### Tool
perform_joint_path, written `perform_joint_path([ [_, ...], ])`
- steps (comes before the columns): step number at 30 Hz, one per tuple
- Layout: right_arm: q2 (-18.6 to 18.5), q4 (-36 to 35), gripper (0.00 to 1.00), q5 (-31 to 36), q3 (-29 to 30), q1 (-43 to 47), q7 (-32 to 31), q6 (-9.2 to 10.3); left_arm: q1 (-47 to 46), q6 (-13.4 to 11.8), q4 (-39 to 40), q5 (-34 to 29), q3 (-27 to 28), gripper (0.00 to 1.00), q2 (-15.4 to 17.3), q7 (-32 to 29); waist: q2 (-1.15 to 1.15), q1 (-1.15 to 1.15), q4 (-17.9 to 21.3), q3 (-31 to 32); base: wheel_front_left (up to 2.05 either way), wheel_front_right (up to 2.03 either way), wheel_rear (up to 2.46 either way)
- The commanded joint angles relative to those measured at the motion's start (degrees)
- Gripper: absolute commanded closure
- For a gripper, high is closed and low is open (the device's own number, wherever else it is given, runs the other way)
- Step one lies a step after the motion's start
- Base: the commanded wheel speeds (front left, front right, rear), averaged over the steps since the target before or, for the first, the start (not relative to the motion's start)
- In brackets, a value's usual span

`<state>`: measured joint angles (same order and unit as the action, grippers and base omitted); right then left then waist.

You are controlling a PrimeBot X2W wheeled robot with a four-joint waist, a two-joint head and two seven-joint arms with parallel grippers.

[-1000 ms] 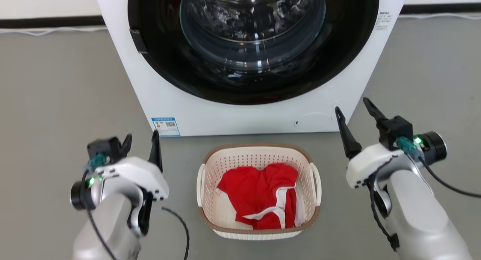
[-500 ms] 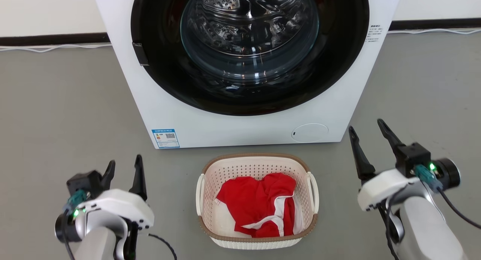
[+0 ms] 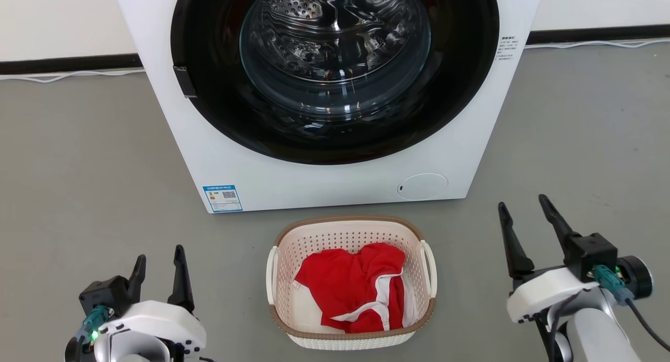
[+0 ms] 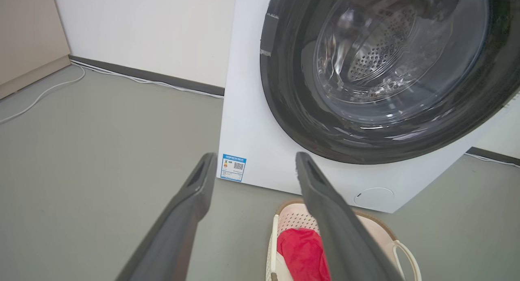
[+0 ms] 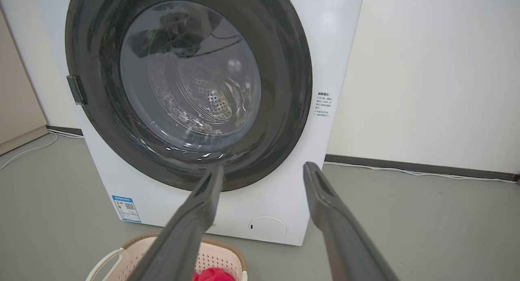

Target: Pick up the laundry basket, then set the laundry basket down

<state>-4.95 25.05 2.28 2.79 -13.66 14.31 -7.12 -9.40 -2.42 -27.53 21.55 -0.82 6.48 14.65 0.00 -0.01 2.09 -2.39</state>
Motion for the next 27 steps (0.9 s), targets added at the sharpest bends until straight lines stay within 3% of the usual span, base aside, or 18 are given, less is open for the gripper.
perform_joint_path([
  [1, -0.06, -1.98, 0.00, -0.42, -0.71, -0.18, 0.69, -0.36, -0.63, 0.56, 1.96, -0.82, 2.14, 0.00, 0.60, 0.35, 0.00, 0.01, 0.00, -0.11, 0.00, 0.00, 0.00],
  [13, 0.79, -3.51, 0.00, 0.23, 3.33, 2.22, 0.69, -0.36, 0.22, 1.46, 3.79, -3.69, 4.76, 0.00, -0.23, 0.35, 0.00, 0.01, -1.34, -0.44, 0.00, 0.00, 0.00],
  [14, 0.82, -1.89, 1.00, 0.10, 4.60, 2.95, 0.00, 0.00, 0.92, 1.05, 2.29, -3.47, 3.11, 1.00, -1.14, -0.01, 0.00, 0.01, -1.33, -0.45, 0.00, 0.00, 0.00],
  [24, 1.44, -0.09, 1.00, -5.04, 5.12, 3.82, -1.96, 0.02, 1.70, 1.48, 0.96, 0.74, 3.53, 1.00, -1.69, -1.52, 0.00, 0.13, -1.39, -0.15, 0.00, 0.00, 0.00],
  [27, 1.46, -0.62, 1.00, -8.19, 4.85, 4.12, -2.42, 0.01, 1.83, 1.76, 1.44, 3.14, 3.56, 1.00, -1.75, -2.10, 0.00, 0.01, -1.41, -0.17, 0.00, 0.00, 0.00],
])
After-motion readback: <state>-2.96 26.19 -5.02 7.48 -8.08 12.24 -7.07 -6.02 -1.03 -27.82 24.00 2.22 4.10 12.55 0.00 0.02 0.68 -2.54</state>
